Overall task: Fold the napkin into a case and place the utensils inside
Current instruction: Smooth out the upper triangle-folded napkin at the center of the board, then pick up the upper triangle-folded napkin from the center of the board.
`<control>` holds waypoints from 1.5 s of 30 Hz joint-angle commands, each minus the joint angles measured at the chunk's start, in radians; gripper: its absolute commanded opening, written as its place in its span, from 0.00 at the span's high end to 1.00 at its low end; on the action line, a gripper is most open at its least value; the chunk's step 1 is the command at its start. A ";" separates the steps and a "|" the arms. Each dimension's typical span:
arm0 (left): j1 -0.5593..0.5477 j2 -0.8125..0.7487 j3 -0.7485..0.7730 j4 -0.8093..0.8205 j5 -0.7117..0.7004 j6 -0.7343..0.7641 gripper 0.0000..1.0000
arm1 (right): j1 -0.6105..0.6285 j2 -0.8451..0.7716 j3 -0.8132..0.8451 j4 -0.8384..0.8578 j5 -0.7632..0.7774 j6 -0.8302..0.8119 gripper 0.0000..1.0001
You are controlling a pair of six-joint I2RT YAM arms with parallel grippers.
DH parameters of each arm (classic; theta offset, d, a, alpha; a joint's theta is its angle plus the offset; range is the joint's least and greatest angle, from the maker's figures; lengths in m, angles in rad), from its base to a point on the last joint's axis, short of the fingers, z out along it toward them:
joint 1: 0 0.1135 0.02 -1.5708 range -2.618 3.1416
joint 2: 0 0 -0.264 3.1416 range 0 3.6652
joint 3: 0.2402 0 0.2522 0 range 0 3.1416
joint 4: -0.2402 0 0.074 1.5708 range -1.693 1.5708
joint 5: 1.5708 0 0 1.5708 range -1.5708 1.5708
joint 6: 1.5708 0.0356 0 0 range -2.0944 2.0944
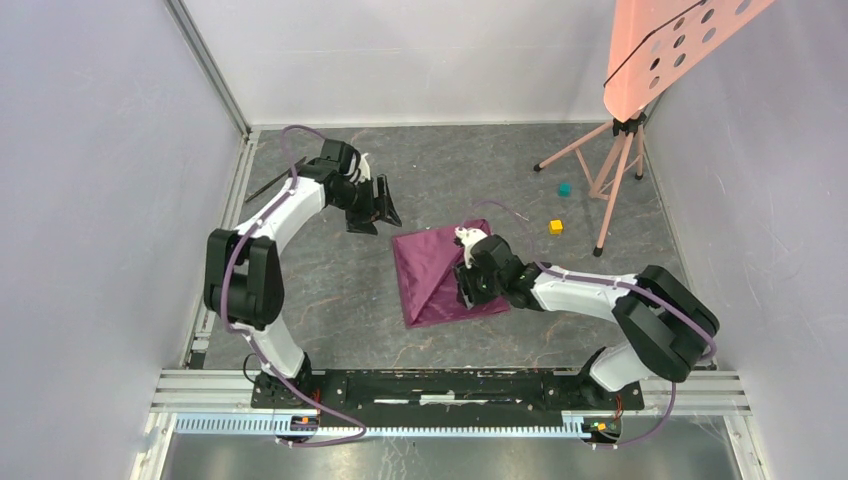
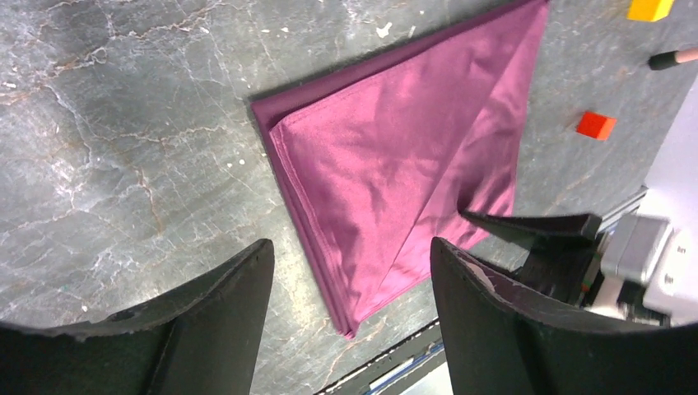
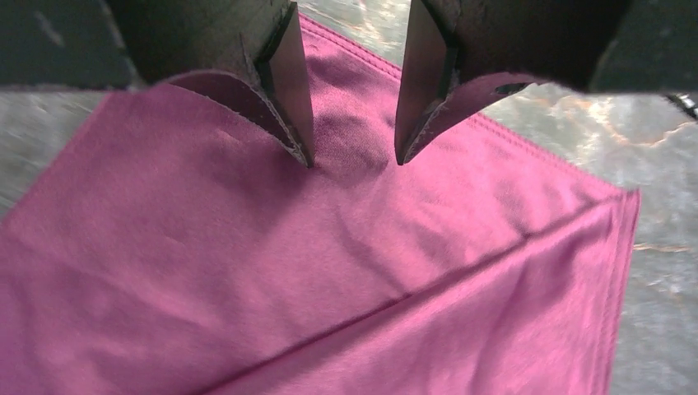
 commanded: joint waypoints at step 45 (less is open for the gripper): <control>0.028 -0.194 -0.054 0.063 0.096 0.016 0.23 | 0.337 0.110 0.286 -0.478 0.288 0.131 0.53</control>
